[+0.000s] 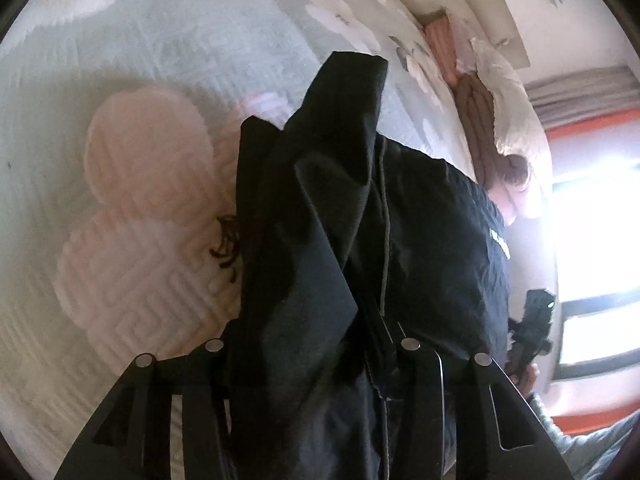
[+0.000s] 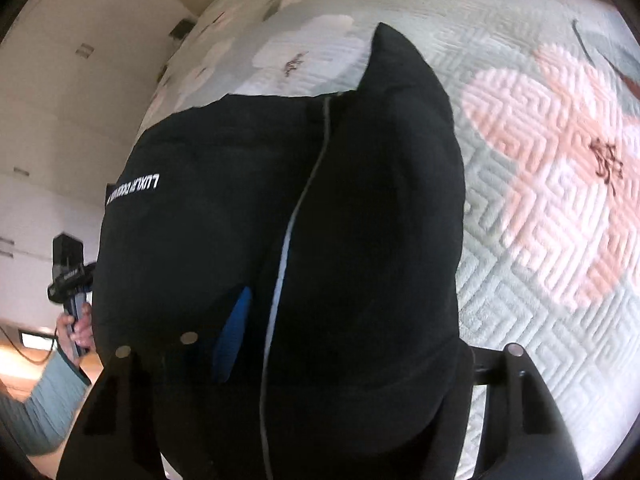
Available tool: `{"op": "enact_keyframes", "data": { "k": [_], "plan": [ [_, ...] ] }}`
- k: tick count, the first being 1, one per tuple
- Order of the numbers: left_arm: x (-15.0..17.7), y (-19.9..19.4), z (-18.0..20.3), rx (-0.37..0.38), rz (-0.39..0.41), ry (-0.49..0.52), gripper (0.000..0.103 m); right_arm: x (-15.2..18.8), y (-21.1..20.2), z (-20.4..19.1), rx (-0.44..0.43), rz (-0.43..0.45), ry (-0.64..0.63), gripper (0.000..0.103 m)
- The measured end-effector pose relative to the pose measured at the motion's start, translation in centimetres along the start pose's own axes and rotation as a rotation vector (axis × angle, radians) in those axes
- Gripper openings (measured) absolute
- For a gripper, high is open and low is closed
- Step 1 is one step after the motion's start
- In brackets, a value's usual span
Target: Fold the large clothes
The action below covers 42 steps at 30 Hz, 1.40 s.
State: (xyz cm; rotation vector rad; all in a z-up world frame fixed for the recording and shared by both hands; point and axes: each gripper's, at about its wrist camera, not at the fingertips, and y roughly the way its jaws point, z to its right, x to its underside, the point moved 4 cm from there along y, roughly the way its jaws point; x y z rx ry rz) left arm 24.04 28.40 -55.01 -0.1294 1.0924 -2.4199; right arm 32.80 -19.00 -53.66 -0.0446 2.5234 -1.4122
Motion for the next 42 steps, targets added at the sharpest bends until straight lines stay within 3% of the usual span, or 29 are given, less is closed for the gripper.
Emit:
{"op": "enact_keyframes", "data": {
  "k": [4,5,8,9,10,13,14,17,23,30,35,38,40,42],
  "plan": [
    [-0.6,1.5,-1.3,0.087,-0.045,-0.073,0.064,-0.8,1.5,0.6,-0.076,-0.035,0.037,0.085],
    [-0.7,1.9,-1.3,0.095,-0.047,-0.078,0.064,-1.0,1.9,0.8,-0.099,-0.039,0.054,0.091],
    [-0.6,2.3,-0.7,0.077,-0.042,-0.077,0.063,-1.6,2.7,0.9,-0.141,-0.023,0.097,0.092],
    [-0.5,2.1,-0.4,0.061,-0.023,-0.080,0.056,-1.6,2.7,0.6,-0.129,-0.018,0.098,0.090],
    [-0.2,1.7,0.1,0.048,-0.004,-0.062,0.047,-1.5,2.4,0.3,-0.113,-0.004,0.087,0.081],
    [0.9,-0.1,2.1,0.027,0.053,-0.014,0.032,-0.6,0.9,-0.9,-0.076,0.046,0.061,0.055],
    [1.2,-1.2,3.0,0.050,0.076,-0.013,0.031,-0.6,0.3,-1.0,-0.066,0.059,0.057,0.047],
    [2.3,-3.9,5.4,0.127,0.129,-0.017,0.027,0.4,-2.5,-2.6,-0.048,0.123,0.042,0.036],
    [5.7,-8.9,11.5,0.162,0.174,0.083,0.025,3.3,-7.6,-7.2,-0.082,0.215,0.003,0.031],
    [10.5,-14.6,13.6,0.183,0.188,0.111,0.025,7.1,-13.0,-13.5,-0.036,0.225,-0.095,0.031],
    [14.8,-17.0,13.6,0.146,0.145,0.103,0.025,10.7,-16.2,-15.8,0.004,0.170,-0.141,0.029],
    [16.5,-16.9,12.4,0.141,0.098,0.066,0.026,11.9,-17.6,-16.9,-0.054,0.141,-0.130,0.027],
    [17.4,-15.0,10.7,0.065,0.052,0.055,0.027,12.1,-16.6,-16.8,0.057,0.096,-0.132,0.027],
    [17.6,-13.1,7.5,-0.058,0.049,0.035,0.027,12.3,-14.2,-15.0,0.068,0.039,-0.106,0.027]
  ]
}}
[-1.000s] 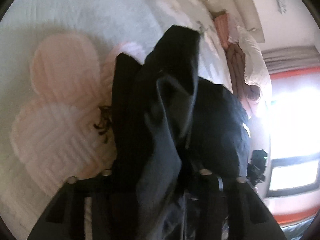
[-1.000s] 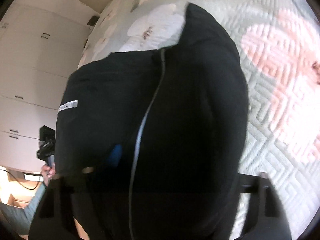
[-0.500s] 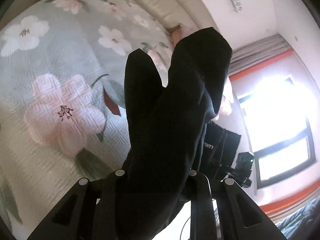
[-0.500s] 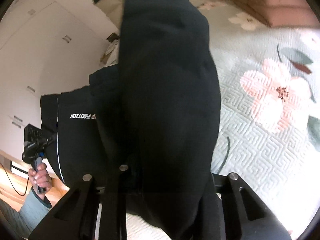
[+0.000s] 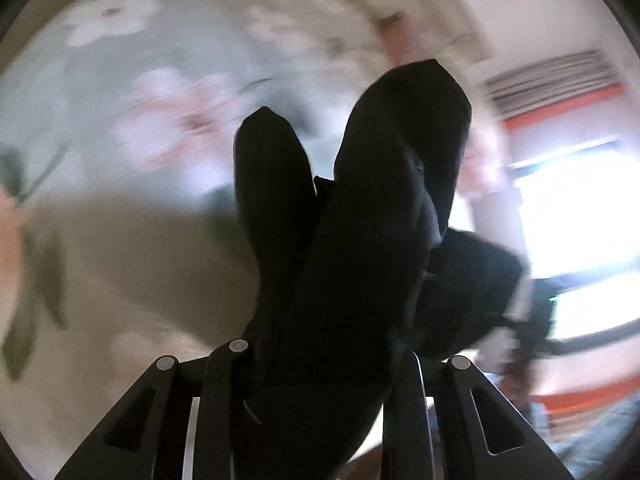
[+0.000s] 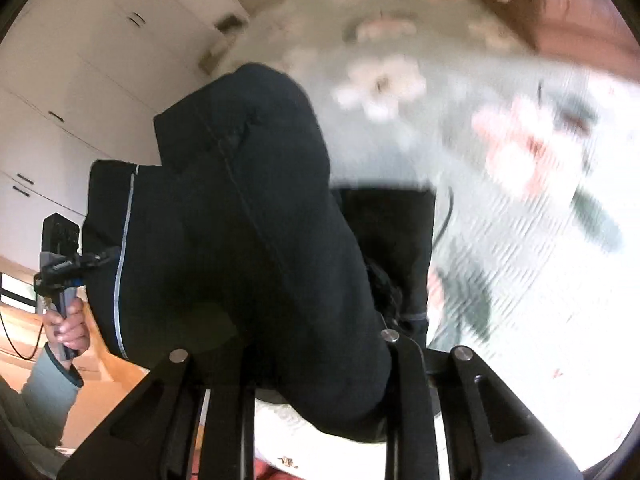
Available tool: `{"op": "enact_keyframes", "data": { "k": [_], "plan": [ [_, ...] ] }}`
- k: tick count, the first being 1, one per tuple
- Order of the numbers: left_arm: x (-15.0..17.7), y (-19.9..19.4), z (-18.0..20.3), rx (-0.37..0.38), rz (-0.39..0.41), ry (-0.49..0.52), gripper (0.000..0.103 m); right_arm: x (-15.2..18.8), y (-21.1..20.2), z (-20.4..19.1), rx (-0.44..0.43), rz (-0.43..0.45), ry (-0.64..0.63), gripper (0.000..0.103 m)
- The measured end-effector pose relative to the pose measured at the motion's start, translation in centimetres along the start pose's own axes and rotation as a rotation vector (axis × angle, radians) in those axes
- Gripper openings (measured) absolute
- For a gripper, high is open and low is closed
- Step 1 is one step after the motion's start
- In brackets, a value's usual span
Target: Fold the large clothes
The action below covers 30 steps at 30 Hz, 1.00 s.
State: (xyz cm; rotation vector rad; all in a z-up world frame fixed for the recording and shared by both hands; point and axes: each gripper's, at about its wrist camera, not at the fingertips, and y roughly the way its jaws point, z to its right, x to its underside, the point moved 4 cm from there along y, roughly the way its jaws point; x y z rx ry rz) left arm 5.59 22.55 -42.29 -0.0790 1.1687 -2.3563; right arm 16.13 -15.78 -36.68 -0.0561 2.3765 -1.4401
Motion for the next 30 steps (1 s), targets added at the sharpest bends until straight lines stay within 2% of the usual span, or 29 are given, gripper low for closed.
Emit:
{"op": "enact_keyframes", "data": {
  "k": [2,3,4,5,6,8,9,11,12,14,16,17,20,21,22,25,30],
  "plan": [
    [0.1,2.1,-5.3,-0.064,-0.010,-0.118,0.032,0.1,3.7,2.2,0.104,-0.029,-0.002,0.034],
    [0.3,3.1,-8.2,-0.048,-0.015,-0.207,0.036,0.0,5.3,3.2,0.137,-0.047,0.012,0.037],
    [0.5,4.0,-10.9,-0.010,-0.010,-0.274,0.044,0.1,6.8,4.7,0.167,-0.072,0.045,0.050],
    [0.6,4.8,-13.1,0.019,-0.002,-0.326,0.050,0.2,8.1,6.0,0.172,-0.095,0.079,0.071],
    [0.8,5.4,-14.5,0.038,-0.007,-0.375,0.062,0.2,9.5,7.3,0.153,-0.114,0.128,0.079],
    [1.1,6.4,-16.2,0.126,-0.029,-0.463,0.066,0.4,11.5,9.9,0.053,-0.121,0.252,0.086],
    [1.1,6.5,-16.3,0.140,-0.031,-0.466,0.066,0.7,12.1,10.8,-0.005,-0.120,0.286,0.088],
    [1.0,6.3,-15.8,0.114,-0.033,-0.409,0.066,2.3,12.9,11.6,-0.086,-0.135,0.326,0.093],
    [1.0,6.4,-15.7,0.110,-0.037,-0.398,0.066,2.6,13.7,11.8,-0.172,-0.150,0.340,0.093],
    [0.9,6.7,-15.7,0.134,-0.055,-0.410,0.066,2.9,15.5,11.9,-0.288,-0.179,0.360,0.096],
    [0.8,7.2,-15.6,0.158,-0.056,-0.421,0.066,3.3,16.8,11.5,-0.363,-0.172,0.356,0.097],
    [0.5,7.4,-15.2,0.153,-0.053,-0.402,0.065,2.9,16.9,11.0,-0.373,-0.156,0.340,0.087],
    [0.3,6.9,-12.9,0.102,-0.044,-0.295,0.048,2.3,16.4,9.3,-0.415,-0.142,0.302,0.059],
    [0.3,6.2,-12.0,0.121,-0.033,-0.273,0.040,2.4,15.6,8.6,-0.412,-0.126,0.280,0.055],
    [0.3,5.3,-11.1,0.142,-0.021,-0.258,0.036,2.5,14.6,8.1,-0.429,-0.107,0.278,0.051],
    [0.7,2.5,-7.5,0.223,-0.001,-0.218,0.034,3.4,11.0,6.2,-0.487,-0.043,0.275,0.048],
    [1.7,-1.0,-0.6,0.275,0.003,-0.121,0.034,4.6,5.7,1.5,-0.418,-0.002,0.180,0.048]
  ]
}}
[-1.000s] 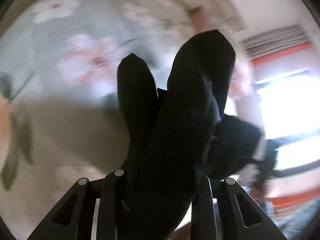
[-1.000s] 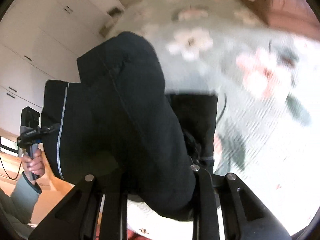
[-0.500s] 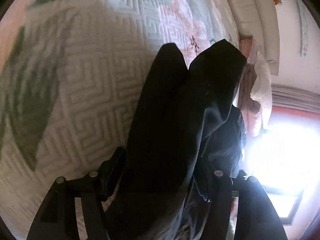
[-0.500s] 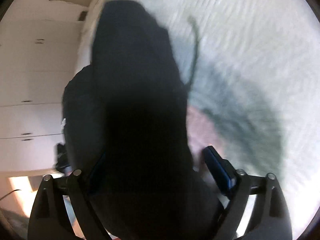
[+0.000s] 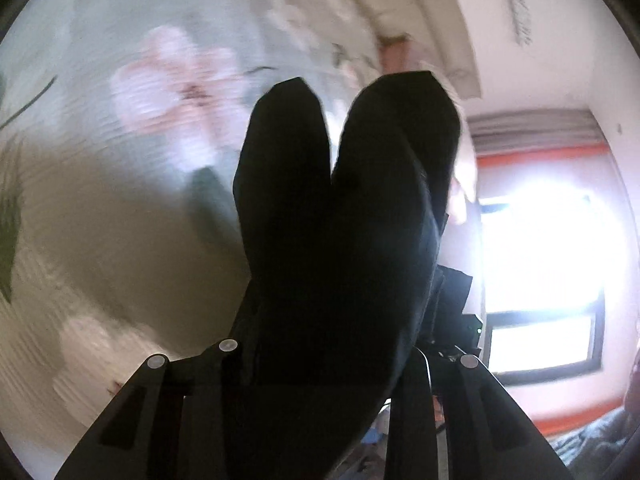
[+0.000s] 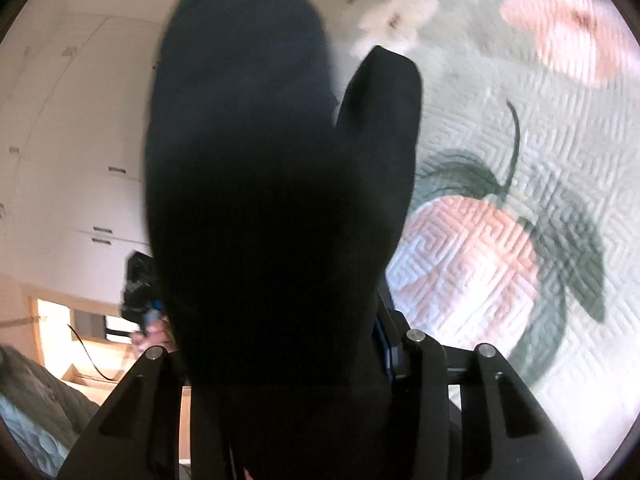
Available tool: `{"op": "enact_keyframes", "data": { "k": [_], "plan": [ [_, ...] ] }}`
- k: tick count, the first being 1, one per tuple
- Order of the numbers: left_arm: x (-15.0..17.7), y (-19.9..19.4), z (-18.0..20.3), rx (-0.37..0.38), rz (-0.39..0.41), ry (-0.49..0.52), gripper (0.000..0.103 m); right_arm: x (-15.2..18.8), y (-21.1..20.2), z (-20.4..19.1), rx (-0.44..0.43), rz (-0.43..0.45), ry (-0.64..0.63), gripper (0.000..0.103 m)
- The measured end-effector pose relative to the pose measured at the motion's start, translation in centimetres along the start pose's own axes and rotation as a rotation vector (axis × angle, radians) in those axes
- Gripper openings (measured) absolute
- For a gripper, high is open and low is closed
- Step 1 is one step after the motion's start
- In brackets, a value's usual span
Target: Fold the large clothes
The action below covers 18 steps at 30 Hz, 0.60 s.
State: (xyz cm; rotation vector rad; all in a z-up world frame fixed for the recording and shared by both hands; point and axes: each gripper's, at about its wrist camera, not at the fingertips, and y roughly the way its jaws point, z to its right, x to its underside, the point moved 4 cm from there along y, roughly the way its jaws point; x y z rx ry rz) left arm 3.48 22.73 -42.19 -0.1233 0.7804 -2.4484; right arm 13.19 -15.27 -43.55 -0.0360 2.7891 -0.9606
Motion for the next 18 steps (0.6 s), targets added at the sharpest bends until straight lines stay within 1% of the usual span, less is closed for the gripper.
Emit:
{"op": "enact_keyframes", "data": {
  "k": [3,5,7,9,10,11,12,13,14,15,16,17,18],
  "plan": [
    [0.6,-0.8,3.0,0.024,-0.018,0.030,0.034,0.8,-2.2,-2.0,0.016,0.024,0.001,0.048],
    [0.6,-1.3,4.3,0.045,-0.023,0.054,0.034,1.1,-4.0,-3.2,0.058,0.034,-0.009,0.048],
    [0.3,-0.9,4.4,0.041,-0.036,0.054,0.034,1.2,-5.0,-3.6,0.085,0.033,-0.001,0.048],
    [-0.3,0.0,2.9,0.008,-0.048,0.003,0.034,1.3,-5.1,-3.2,0.103,0.030,0.010,0.048],
    [-0.7,0.9,1.5,-0.034,-0.051,-0.019,0.036,1.2,-4.6,-2.3,0.125,0.024,0.032,0.048],
    [-0.8,1.6,0.4,-0.083,-0.047,-0.006,0.036,1.0,-4.2,-1.6,0.143,0.020,0.042,0.048],
    [-1.2,2.3,-1.4,-0.163,-0.041,0.019,0.036,0.8,-3.5,-0.6,0.171,0.020,0.050,0.048],
    [-1.7,3.0,-3.9,-0.253,-0.028,0.013,0.036,0.6,-2.2,1.1,0.222,0.012,0.058,0.050],
    [-2.4,3.5,-6.8,-0.325,-0.013,-0.020,0.036,0.3,-1.5,2.2,0.269,0.012,0.063,0.052],
    [-2.8,4.0,-9.0,-0.306,-0.013,-0.066,0.045,-0.2,-0.6,4.4,0.378,0.022,0.072,0.052],
    [-3.2,4.6,-11.6,-0.223,-0.021,-0.159,0.058,-0.6,0.2,6.3,0.421,0.019,0.088,0.055],
    [-3.4,5.1,-13.2,-0.171,-0.031,-0.237,0.060,-0.8,0.8,7.5,0.410,0.014,0.111,0.059],
    [-3.4,5.7,-13.9,-0.139,-0.044,-0.273,0.060,-1.0,1.7,9.3,0.383,0.012,0.164,0.065]
  ]
}}
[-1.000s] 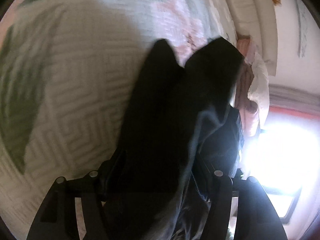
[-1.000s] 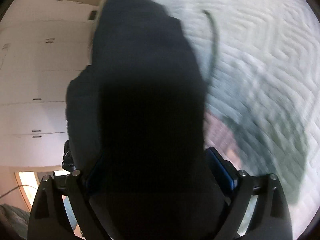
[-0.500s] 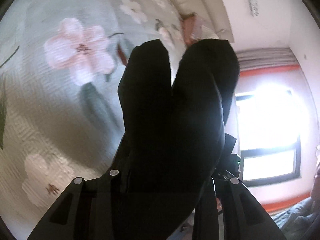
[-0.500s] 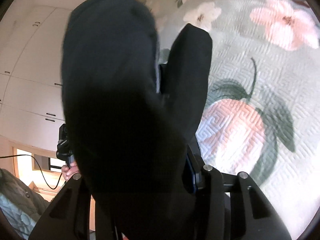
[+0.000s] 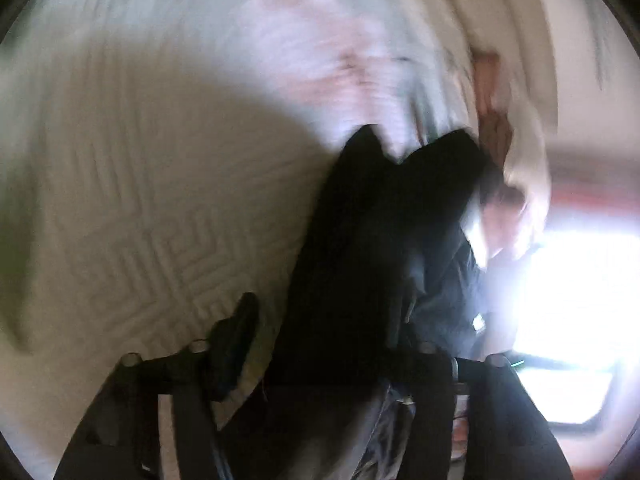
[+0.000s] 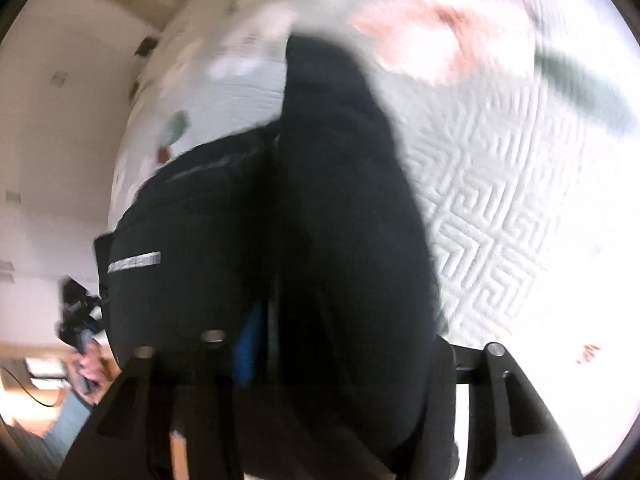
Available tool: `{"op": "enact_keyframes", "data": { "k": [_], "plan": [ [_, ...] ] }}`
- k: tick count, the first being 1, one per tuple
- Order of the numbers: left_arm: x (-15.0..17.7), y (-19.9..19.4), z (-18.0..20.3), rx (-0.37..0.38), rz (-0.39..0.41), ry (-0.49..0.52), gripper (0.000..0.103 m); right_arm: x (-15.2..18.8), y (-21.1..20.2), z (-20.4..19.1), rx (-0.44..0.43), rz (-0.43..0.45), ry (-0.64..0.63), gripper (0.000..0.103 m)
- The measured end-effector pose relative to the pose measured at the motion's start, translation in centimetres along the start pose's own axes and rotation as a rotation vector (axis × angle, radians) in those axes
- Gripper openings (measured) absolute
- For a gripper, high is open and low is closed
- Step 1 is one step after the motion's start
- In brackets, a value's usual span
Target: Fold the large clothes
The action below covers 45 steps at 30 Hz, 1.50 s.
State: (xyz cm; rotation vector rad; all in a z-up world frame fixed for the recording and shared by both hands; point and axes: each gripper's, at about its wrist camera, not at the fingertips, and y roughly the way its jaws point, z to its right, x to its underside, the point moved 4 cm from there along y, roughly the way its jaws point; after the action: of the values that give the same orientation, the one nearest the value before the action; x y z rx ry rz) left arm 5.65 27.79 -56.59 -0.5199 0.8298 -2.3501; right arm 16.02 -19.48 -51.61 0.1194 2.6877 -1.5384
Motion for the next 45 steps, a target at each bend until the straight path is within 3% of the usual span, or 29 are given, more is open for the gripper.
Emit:
{"op": "enact_keyframes", "data": {
  "k": [2,4,8,11,13,15,18,21,23,25,31,34,37,39,45],
  "plan": [
    [0.0,-0.3,0.6,-0.033,0.008,0.053,0.061,0.6,1.0,0.6,-0.003,-0.015,0.045,0.077],
    [0.2,-1.3,1.5,-0.090,0.027,0.091,0.060,1.8,0.4,0.4,0.016,-0.013,0.042,0.077],
    [0.9,-7.4,5.4,-0.246,0.172,0.229,0.059,1.1,-4.8,1.6,0.251,0.047,-0.074,0.078],
    [2.0,-11.3,8.7,-0.308,0.286,0.311,0.059,1.0,-8.3,-2.0,0.415,0.131,-0.208,0.081],
    [3.5,-11.3,10.6,-0.307,0.294,0.351,0.059,2.5,-9.3,-5.8,0.388,0.165,-0.269,0.081],
    [4.5,-8.9,11.7,-0.324,0.241,0.394,0.059,3.7,-8.5,-7.9,0.355,0.158,-0.282,0.081],
    [6.4,-3.8,12.0,-0.352,0.148,0.460,0.059,4.1,-3.1,-12.7,0.316,0.100,-0.312,0.081],
    [8.0,0.9,10.2,-0.443,0.049,0.524,0.060,6.5,-1.2,-10.3,0.328,0.009,-0.314,0.082],
    [8.5,1.4,9.8,-0.476,0.096,0.578,0.061,7.2,0.9,-9.8,0.394,-0.011,-0.331,0.088],
    [8.5,1.2,9.8,-0.476,0.112,0.585,0.063,7.2,1.3,-10.1,0.417,0.022,-0.326,0.091],
    [8.1,0.6,9.6,-0.482,0.083,0.523,0.063,6.9,1.5,-9.9,0.412,0.054,-0.276,0.094],
    [8.7,-0.3,10.7,-0.523,0.110,0.499,0.063,7.3,0.7,-9.3,0.410,0.079,-0.241,0.094],
    [10.5,-1.9,12.6,-0.573,0.173,0.540,0.063,7.4,0.0,-8.9,0.408,0.031,-0.220,0.094],
    [12.0,-2.9,14.5,-0.595,0.206,0.578,0.063,7.6,-1.1,-9.3,0.403,0.010,-0.224,0.094],
    [17.2,-6.1,23.3,-0.610,0.266,0.698,0.063,8.4,-10.4,-13.5,0.404,0.084,-0.323,0.094]
  ]
}}
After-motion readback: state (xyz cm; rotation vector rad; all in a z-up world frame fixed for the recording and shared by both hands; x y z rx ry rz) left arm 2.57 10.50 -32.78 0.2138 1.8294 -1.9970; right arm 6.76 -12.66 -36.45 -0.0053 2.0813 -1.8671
